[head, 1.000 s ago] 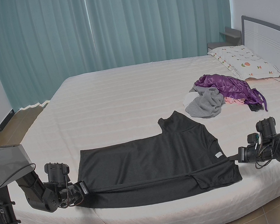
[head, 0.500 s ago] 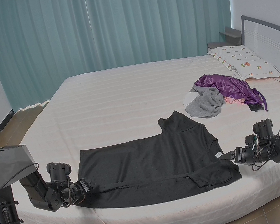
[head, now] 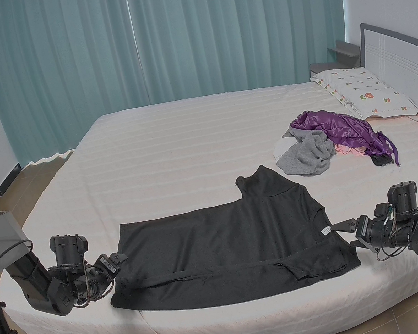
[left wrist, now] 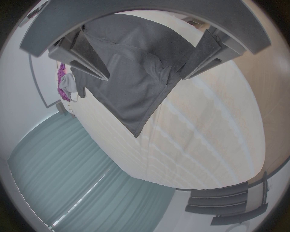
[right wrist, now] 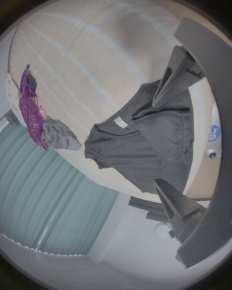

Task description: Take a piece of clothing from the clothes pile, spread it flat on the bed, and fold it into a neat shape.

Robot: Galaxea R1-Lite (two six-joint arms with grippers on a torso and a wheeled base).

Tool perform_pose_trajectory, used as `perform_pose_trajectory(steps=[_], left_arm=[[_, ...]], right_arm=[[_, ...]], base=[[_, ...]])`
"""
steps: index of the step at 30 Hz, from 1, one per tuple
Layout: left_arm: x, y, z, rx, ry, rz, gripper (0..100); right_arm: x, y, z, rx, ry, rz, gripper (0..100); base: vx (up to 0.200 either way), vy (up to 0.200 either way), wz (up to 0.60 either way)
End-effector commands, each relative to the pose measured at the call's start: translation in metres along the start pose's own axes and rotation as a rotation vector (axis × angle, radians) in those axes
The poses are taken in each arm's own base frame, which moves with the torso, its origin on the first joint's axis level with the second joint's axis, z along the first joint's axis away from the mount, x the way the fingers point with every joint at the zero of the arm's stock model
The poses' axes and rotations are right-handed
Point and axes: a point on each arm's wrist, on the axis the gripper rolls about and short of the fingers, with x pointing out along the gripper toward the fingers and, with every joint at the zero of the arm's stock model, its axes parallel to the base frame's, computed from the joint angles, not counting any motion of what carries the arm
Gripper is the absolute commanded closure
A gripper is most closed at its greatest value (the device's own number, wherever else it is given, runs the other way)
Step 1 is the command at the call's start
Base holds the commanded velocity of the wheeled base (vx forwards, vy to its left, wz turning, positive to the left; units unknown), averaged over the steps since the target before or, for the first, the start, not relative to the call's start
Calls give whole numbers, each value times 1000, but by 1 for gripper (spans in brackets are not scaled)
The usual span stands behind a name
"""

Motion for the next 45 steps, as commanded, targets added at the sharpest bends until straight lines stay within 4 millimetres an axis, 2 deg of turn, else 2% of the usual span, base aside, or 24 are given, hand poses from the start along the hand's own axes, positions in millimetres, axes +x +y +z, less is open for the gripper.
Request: perform_pose_trajectory(steps=[1,6,9,12,19,22,29,34,36,43,45], left_arm=[[-12,-2,-1,-40,25,-31,0],[-16,-5,-14,-41,97,-60,0],[-16,-12,-33,-4,164,-45,0],[-16,-16,-42,19,212,-23,0],[-12,-20,-51,46,260,25,0],[-1,-22,-50,50,232,47,0],[20,-27,-40,46,184,76,0],[33,-31,-23,16,147,74,0],[38,-32,-6,-49,97,54,0],[40,-33,17,-217,13,-10,0],[39,-29,30,-274,-48,-48,0]], right_arm=[[-1,-8,-15,60,39,2,0],[1,-10,-18,70,42,11,0],[2,-11,-18,70,43,10,0],[1,-11,-18,71,44,9,0],[2,-10,-20,63,49,8,0],[2,-11,-20,63,50,8,0],[4,-11,-22,60,56,6,0],[4,-11,-22,59,56,5,0],[4,-11,-22,59,57,4,0],[4,-11,-22,59,57,4,0],[4,-11,-22,59,57,4,0]], base=[[200,0,0],[200,0,0],[0,0,0],[0,0,0],[0,0,0],[0,0,0],[0,0,0],[0,0,0],[0,0,0],[0,0,0],[0,0,0]])
